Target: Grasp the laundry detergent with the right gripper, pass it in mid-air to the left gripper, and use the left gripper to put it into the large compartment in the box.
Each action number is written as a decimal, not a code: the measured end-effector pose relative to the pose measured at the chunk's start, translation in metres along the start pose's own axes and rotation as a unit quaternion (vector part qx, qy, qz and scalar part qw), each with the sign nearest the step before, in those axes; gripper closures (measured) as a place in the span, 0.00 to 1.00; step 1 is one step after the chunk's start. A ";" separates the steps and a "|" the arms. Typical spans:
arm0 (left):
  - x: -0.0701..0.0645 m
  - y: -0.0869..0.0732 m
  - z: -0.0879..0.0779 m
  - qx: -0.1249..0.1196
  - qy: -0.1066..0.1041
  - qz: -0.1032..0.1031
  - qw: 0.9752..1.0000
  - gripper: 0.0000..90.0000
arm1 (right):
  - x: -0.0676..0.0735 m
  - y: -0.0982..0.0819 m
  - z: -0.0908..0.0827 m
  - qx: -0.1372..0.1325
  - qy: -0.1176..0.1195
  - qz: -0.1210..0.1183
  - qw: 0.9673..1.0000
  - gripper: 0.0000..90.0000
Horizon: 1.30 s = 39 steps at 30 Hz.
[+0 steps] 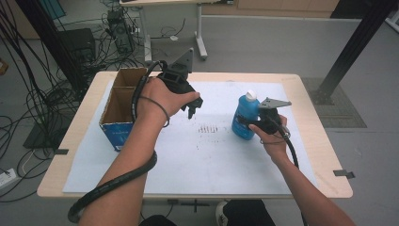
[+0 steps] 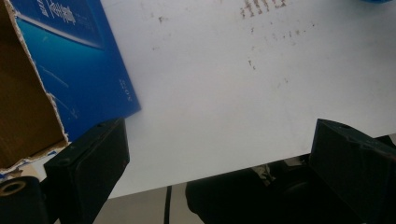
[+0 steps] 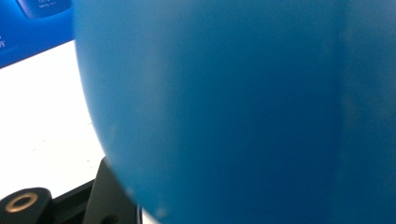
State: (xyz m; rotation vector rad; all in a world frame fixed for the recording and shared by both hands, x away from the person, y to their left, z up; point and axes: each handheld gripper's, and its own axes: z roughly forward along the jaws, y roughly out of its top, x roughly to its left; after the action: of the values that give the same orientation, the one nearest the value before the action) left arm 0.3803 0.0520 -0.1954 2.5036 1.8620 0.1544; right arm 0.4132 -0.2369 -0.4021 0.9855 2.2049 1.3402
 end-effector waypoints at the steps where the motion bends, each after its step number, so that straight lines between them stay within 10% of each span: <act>1: 0.000 0.000 0.000 0.001 0.000 0.002 1.000 0.06 | 0.000 0.000 0.000 0.000 0.000 -0.001 1.000 0.51; 14: 0.000 0.000 -0.002 -0.004 -0.008 0.017 1.000 0.06 | -0.005 0.007 -0.003 0.005 0.007 0.010 1.000 0.50; 22: -0.004 0.003 -0.010 -0.010 -0.003 0.065 0.998 0.06 | 0.000 0.035 -0.014 0.005 0.038 0.005 0.999 0.50; 39: 0.004 0.005 -0.045 -0.042 -0.007 0.179 0.983 0.06 | 0.024 0.092 -0.026 0.042 0.134 -0.037 0.989 0.50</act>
State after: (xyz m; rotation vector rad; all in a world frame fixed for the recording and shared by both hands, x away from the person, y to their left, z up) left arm 0.3818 0.0520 -0.1496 2.7448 1.3508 0.2144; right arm 0.4145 -0.2071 -0.3081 0.7818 2.4873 1.4283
